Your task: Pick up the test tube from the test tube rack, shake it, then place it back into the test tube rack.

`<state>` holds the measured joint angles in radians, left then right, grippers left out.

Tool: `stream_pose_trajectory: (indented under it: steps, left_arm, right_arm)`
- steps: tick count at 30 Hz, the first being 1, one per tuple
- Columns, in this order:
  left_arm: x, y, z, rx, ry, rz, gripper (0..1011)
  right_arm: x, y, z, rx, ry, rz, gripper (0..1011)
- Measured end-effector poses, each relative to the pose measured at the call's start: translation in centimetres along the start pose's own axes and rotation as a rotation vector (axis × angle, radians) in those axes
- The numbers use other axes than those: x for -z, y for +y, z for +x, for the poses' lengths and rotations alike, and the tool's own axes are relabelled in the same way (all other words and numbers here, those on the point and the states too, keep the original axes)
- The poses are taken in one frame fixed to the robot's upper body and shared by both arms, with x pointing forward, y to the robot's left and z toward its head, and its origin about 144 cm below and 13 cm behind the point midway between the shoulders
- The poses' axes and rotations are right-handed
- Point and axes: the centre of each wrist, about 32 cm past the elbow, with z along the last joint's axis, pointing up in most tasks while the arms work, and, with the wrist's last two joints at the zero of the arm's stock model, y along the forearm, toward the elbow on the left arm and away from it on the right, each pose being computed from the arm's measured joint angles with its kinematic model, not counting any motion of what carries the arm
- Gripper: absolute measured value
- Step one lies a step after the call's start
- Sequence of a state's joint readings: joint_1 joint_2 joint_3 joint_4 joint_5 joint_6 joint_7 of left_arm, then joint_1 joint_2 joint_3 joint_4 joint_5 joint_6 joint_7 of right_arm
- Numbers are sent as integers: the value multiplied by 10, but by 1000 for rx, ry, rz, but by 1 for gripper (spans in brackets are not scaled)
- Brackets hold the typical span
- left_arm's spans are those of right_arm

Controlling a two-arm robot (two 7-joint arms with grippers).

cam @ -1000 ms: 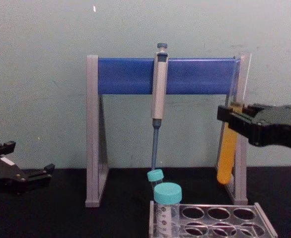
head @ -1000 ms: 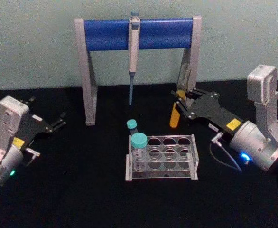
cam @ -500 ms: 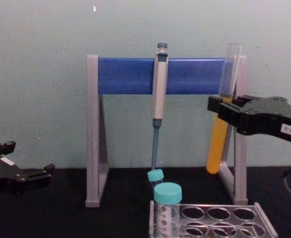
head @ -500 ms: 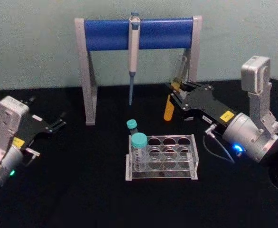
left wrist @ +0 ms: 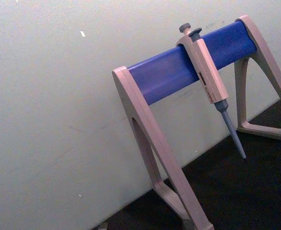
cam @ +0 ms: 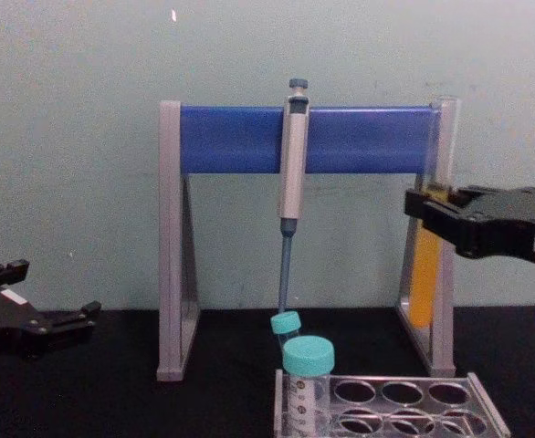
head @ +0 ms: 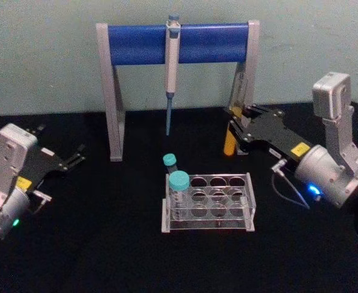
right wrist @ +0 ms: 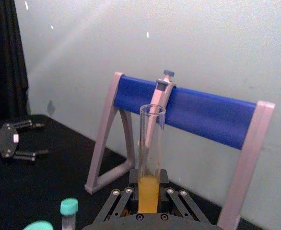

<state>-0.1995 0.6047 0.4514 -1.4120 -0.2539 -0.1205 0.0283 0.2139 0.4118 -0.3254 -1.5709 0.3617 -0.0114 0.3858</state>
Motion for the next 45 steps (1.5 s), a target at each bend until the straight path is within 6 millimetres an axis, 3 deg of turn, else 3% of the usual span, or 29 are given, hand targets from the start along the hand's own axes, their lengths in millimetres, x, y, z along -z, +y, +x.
stream_pose_trajectory:
  steps: [7,13,22,29,45]
  left_arm:
    - [0,0,0,0,0,0,1001]
    - [0,0,0,0,0,0,1001]
    - [0,0,0,0,0,0,1001]
    - [0,0,0,0,0,0,1001]
    - [0,0,0,0,0,0,1001]
  right_arm:
    - [-6,-21,-6,-27,3,-64,229]
    - [-8,-26,-14,-88,34,-82,229]
    - [-5,-3,-22,-172,76,-28,229]
    - [0,20,-19,-104,52,18,229]
    - [4,21,-11,59,37,3,229]
